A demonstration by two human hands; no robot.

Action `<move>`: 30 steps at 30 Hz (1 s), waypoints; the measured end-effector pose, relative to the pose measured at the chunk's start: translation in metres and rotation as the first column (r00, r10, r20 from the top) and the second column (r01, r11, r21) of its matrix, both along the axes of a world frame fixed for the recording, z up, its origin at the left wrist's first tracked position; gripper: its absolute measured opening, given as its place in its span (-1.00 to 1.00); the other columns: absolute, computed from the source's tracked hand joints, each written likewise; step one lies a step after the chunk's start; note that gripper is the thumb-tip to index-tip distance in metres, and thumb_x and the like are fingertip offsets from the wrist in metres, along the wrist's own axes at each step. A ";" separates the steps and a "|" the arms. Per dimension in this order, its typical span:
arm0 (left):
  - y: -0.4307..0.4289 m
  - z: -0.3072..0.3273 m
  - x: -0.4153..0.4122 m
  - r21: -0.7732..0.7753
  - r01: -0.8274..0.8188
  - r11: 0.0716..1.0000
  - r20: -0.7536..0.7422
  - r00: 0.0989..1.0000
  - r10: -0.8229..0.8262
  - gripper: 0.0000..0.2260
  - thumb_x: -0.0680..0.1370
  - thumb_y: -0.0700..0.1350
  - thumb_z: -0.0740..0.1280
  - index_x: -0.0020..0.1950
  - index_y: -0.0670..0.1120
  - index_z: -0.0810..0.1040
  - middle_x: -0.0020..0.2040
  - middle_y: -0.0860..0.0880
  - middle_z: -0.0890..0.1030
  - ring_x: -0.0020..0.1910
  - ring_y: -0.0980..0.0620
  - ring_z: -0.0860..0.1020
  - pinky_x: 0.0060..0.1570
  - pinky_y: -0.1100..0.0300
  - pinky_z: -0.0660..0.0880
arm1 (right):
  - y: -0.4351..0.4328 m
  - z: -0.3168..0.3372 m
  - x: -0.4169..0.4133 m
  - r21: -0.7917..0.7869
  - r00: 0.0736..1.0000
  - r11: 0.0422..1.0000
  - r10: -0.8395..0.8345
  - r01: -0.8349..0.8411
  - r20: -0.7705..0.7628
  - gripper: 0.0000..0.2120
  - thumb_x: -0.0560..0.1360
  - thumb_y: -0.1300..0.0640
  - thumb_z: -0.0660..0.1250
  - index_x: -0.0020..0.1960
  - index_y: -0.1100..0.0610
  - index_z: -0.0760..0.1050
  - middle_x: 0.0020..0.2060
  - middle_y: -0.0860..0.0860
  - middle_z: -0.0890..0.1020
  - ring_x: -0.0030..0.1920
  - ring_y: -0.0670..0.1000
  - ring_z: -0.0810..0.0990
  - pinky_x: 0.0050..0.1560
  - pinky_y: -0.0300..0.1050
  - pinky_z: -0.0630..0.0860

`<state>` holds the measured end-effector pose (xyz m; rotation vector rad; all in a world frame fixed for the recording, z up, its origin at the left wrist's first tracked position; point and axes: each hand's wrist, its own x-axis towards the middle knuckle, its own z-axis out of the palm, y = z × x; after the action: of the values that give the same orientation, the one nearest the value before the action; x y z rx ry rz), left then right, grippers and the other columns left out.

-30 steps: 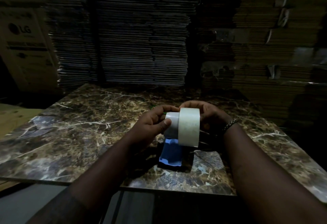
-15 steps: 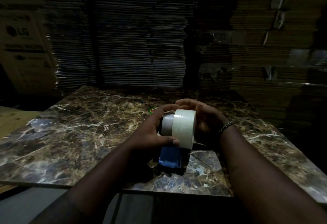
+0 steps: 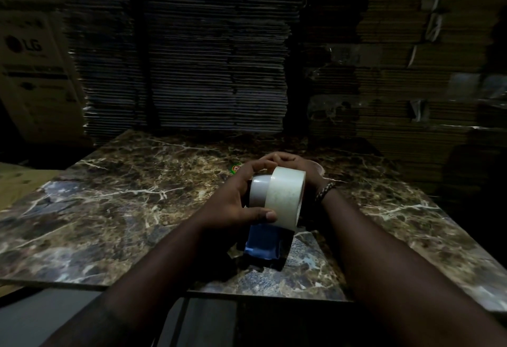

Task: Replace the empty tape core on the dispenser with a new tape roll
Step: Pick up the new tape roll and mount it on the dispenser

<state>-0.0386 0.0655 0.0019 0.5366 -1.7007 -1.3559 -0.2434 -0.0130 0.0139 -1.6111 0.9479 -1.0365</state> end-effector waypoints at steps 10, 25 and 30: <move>-0.002 -0.001 0.001 -0.032 0.007 0.999 0.015 1.000 -0.007 -0.24 0.34 -0.21 0.62 0.47 0.04 0.40 0.67 -0.10 0.28 0.34 -0.06 0.60 0.08 0.00 0.64 | 0.005 0.009 0.008 -0.001 1.000 1.000 0.012 -0.012 0.005 -0.69 0.70 0.18 0.09 -0.01 0.16 0.60 -0.20 -0.05 0.71 -0.18 -0.17 0.67 -0.12 -0.26 0.55; -0.014 0.003 0.015 0.138 0.017 0.990 -0.026 1.000 -0.013 -0.21 0.20 -0.20 0.45 0.43 0.04 0.34 0.23 -0.17 0.55 0.02 -0.10 0.66 -0.16 0.09 0.64 | 0.016 0.004 0.008 -0.024 0.995 0.998 -0.063 0.062 -0.073 -0.41 0.48 -0.25 0.28 0.04 0.30 0.64 -0.06 0.25 0.68 -0.04 0.12 0.62 0.03 0.04 0.54; -0.008 0.005 0.012 0.134 0.003 0.991 -0.016 1.000 -0.001 -0.17 0.24 -0.04 0.64 0.42 0.06 0.32 0.30 -0.12 0.59 0.07 -0.02 0.70 -0.08 0.09 0.67 | 0.013 0.005 0.013 -0.125 0.946 0.985 -0.149 0.117 -0.288 -0.31 0.46 -0.51 0.06 -0.05 -0.01 0.72 0.05 0.10 0.73 0.13 0.12 0.67 0.29 0.18 0.50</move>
<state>-0.0263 0.0575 0.0067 0.5988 -1.6058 -1.4798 -0.2308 -0.0004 0.0185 -1.8476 1.2345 -0.9650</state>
